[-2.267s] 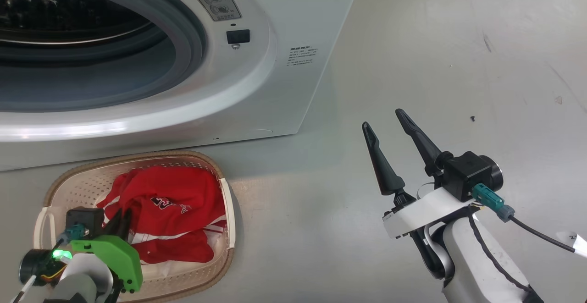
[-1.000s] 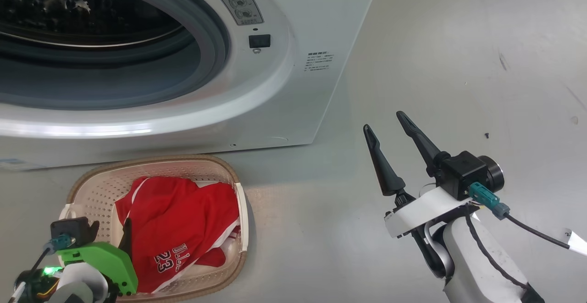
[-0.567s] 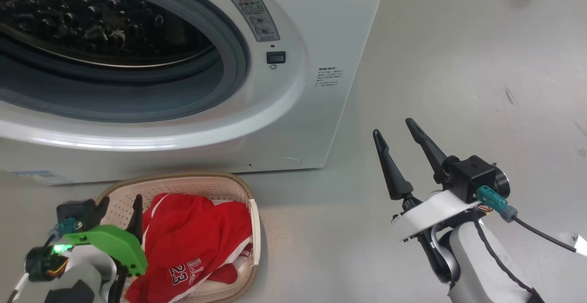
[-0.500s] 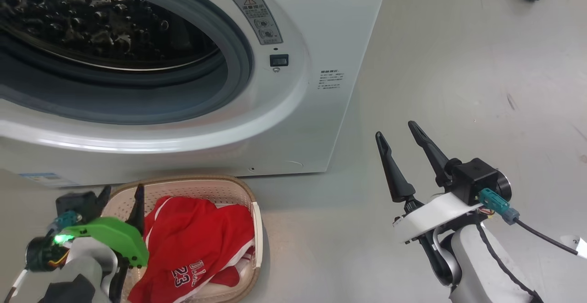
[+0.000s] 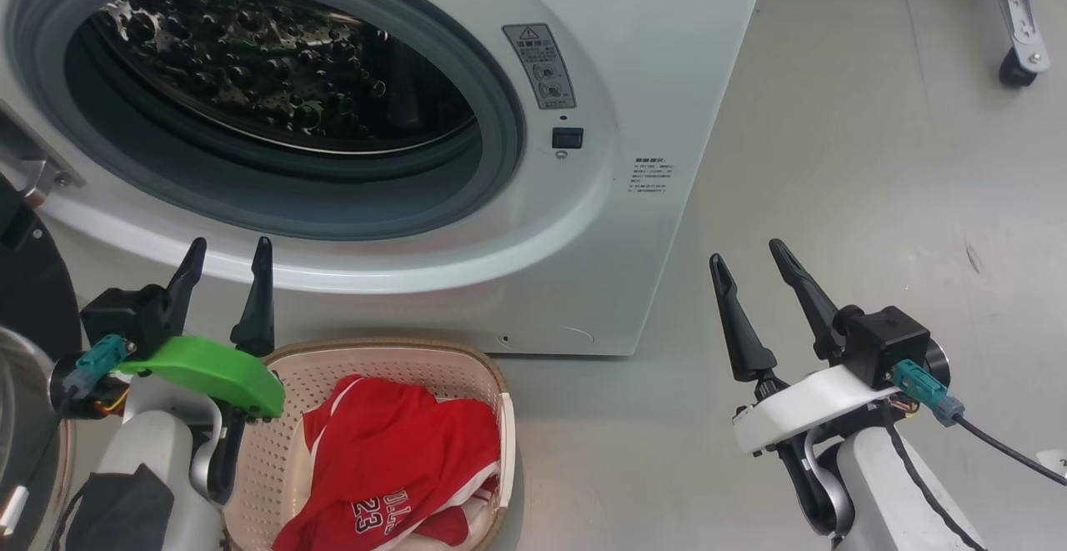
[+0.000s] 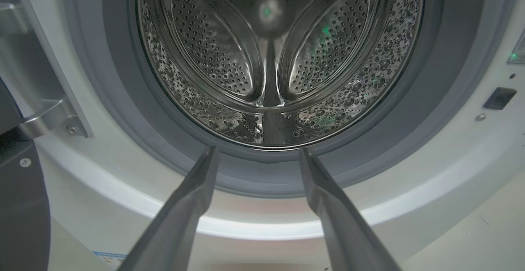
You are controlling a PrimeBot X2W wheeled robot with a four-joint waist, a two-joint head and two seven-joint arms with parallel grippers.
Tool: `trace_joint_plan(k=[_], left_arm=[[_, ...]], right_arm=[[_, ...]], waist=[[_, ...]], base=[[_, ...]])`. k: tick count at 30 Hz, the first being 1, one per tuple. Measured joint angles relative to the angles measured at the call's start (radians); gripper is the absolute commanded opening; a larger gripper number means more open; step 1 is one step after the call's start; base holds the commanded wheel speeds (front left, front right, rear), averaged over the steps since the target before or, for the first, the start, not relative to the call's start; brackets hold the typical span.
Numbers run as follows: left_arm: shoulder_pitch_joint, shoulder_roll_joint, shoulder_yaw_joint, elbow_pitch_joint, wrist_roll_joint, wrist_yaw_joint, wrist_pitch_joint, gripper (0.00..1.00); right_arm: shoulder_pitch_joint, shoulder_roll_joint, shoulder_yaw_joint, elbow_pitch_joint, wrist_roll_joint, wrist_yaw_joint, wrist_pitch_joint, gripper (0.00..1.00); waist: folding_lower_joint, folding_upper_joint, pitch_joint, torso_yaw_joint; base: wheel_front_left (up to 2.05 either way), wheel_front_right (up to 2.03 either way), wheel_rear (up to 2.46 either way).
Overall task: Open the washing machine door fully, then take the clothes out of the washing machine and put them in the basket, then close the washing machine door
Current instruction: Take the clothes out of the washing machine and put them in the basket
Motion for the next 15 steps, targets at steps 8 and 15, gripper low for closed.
trace_joint_plan(k=[8, 15], left_arm=[[0.08, -0.003, 0.018, -0.133, 0.016, 0.0, 0.0, 1.0], [0.166, -0.006, 0.032, -0.204, 0.026, 0.0, 0.0, 1.0]], right_arm=[[0.018, 0.0, -0.007, -0.01, 0.0, 0.006, 0.0, 1.0], [0.038, 0.001, -0.011, -0.024, 0.0, 0.009, 0.0, 1.0]], waist=[[0.0, 0.0, -0.051, 0.028], [0.0, 0.0, -0.083, 0.032]], base=[[0.0, 0.0, 0.0], [0.0, 0.0, 0.0]])
